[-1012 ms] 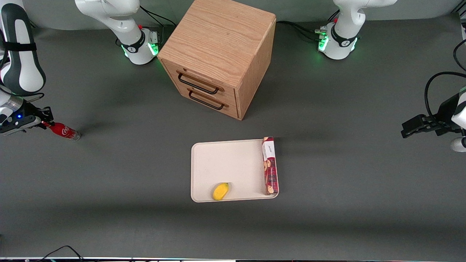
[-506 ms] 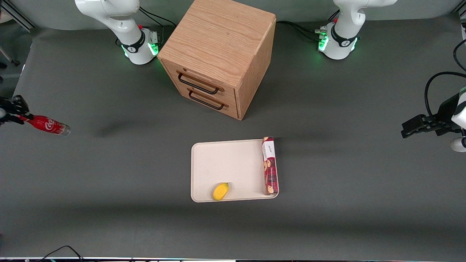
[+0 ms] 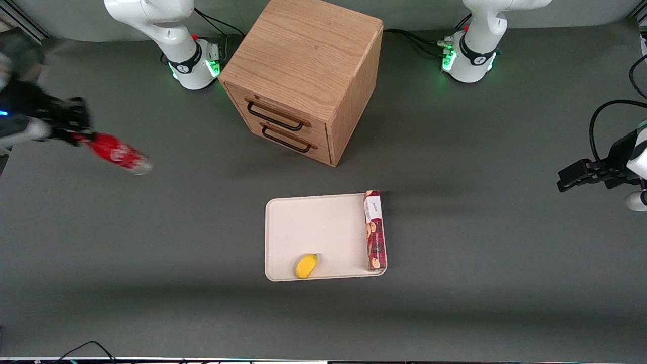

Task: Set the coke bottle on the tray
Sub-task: 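Lift the bottle and carry it with the right gripper over the white tray, then lower the bottle onto the tray corner and open the right gripper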

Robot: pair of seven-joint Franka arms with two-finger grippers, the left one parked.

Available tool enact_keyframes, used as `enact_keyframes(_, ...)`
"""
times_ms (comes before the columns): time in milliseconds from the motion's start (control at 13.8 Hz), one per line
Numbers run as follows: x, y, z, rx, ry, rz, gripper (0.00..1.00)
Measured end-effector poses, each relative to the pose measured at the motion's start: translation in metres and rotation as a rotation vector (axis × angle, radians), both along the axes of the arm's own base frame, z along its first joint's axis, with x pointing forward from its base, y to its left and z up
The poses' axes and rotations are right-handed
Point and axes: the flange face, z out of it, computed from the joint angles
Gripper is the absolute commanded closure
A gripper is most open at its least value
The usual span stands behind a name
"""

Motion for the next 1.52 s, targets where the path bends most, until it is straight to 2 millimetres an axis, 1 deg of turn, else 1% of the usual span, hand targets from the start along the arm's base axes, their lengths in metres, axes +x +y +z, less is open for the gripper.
enact_keyframes(72,0.006,0.042,-0.019,0.012,0.018,-0.06,1.0)
enact_keyframes(145,0.013,0.079,-0.04,0.028,0.023,-0.132,1.0)
enact_keyframes(217,0.022,0.111,-0.063,0.036,0.022,-0.211,1.0)
enact_keyframes(361,0.033,0.165,-0.113,0.007,0.006,-0.319,1.0)
enact_keyframes(434,0.036,0.184,-0.135,-0.005,-0.002,-0.356,1.0)
enact_keyframes(506,0.039,0.2,-0.159,-0.012,-0.011,-0.385,1.0)
enact_keyframes(651,0.045,0.219,-0.207,-0.007,-0.016,-0.436,1.0)
enact_keyframes(795,0.047,0.228,-0.252,-0.016,-0.044,-0.464,1.0)
enact_keyframes(940,0.042,0.23,-0.296,-0.061,-0.079,-0.47,1.0)
enact_keyframes(1012,0.038,0.232,-0.314,-0.074,-0.085,-0.47,0.99)
enact_keyframes(1084,0.035,0.233,-0.325,-0.075,-0.085,-0.473,0.91)
enact_keyframes(1157,0.034,0.234,-0.328,-0.069,-0.094,-0.481,0.65)
enact_keyframes(1229,0.033,0.235,-0.327,-0.066,-0.101,-0.489,0.01)
enact_keyframes(1373,0.033,0.236,-0.329,-0.067,-0.121,-0.498,0.0)
enact_keyframes(1446,0.034,0.235,-0.327,-0.066,-0.128,-0.497,0.0)
enact_keyframes(1518,0.037,0.235,-0.32,-0.07,-0.137,-0.5,0.0)
